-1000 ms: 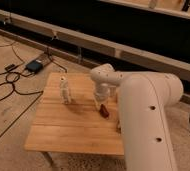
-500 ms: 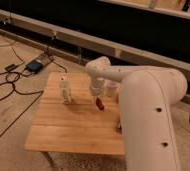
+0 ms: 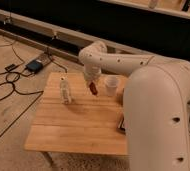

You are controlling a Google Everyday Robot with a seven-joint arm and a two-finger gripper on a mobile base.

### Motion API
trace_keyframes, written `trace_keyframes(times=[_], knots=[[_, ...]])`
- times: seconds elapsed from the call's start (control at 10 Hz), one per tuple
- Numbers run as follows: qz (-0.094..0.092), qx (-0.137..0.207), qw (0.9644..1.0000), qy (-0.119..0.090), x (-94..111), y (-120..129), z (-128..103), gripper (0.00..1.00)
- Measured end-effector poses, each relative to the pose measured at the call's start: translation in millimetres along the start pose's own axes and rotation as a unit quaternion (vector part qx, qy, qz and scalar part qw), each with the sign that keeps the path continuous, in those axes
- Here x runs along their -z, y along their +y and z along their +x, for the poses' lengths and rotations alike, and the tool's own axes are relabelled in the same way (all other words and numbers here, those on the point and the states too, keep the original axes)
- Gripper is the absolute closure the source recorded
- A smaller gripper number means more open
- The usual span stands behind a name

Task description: Place the pepper in the ceramic cup

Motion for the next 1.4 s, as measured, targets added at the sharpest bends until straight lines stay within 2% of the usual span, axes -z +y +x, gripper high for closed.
trace_keyframes(times=[0.2,0.4,0.5,0.6,0.8,1.0,1.1,1.4], knots=[[0.008,-0.017,0.9990,-0.041,11.0,-16.3,-15.7,1.00],[0.030,-0.043,0.9955,-0.079,15.9,-46.7,-26.8,1.00],[0.040,-0.056,0.9931,-0.094,17.3,-59.1,-30.5,1.00],[0.052,-0.078,0.9890,-0.114,19.2,-76.8,-34.3,1.00],[0.067,-0.108,0.9820,-0.140,22.5,-100.3,-38.3,1.00],[0.089,-0.130,0.9746,-0.159,22.9,-122.6,-39.5,1.00],[0.095,-0.137,0.9721,-0.164,19.1,-128.4,-37.7,1.00],[0.108,-0.151,0.9681,-0.169,-1.2,-134.9,-25.8,1.00]])
